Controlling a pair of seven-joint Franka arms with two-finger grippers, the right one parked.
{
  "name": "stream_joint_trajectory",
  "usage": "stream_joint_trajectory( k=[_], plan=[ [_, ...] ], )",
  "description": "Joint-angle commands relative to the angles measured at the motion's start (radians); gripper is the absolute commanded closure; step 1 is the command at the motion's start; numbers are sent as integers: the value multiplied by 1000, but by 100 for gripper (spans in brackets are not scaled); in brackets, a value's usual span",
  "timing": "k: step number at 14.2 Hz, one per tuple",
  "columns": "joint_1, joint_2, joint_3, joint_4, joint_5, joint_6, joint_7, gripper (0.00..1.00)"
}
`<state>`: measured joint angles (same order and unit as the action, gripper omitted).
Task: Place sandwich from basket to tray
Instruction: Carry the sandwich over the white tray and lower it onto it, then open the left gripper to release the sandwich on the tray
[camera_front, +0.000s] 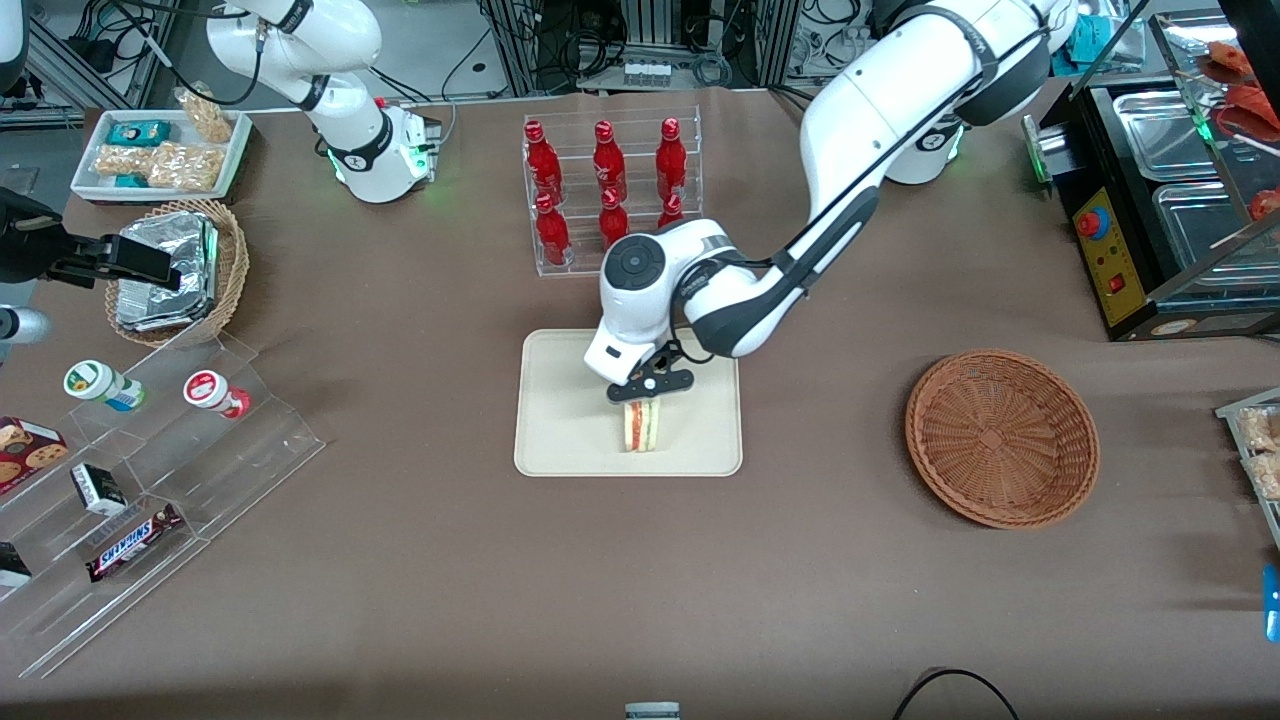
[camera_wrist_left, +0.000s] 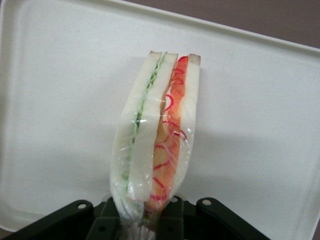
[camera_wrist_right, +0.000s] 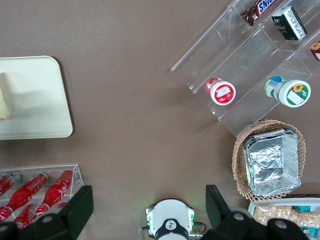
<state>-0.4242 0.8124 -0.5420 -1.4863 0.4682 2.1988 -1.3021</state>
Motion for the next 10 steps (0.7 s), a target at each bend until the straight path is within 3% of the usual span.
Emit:
stream_joint_trajectory(
  k=[1, 2, 3, 10],
  plan=[
    [-15, 11, 10, 38, 10, -22, -23, 56],
    [-15, 11, 10, 38, 10, -19, -25, 24],
    [-15, 11, 10, 38, 15, -19, -28, 0],
    [-5, -6, 11, 67, 17, -24, -28, 0]
  ],
)
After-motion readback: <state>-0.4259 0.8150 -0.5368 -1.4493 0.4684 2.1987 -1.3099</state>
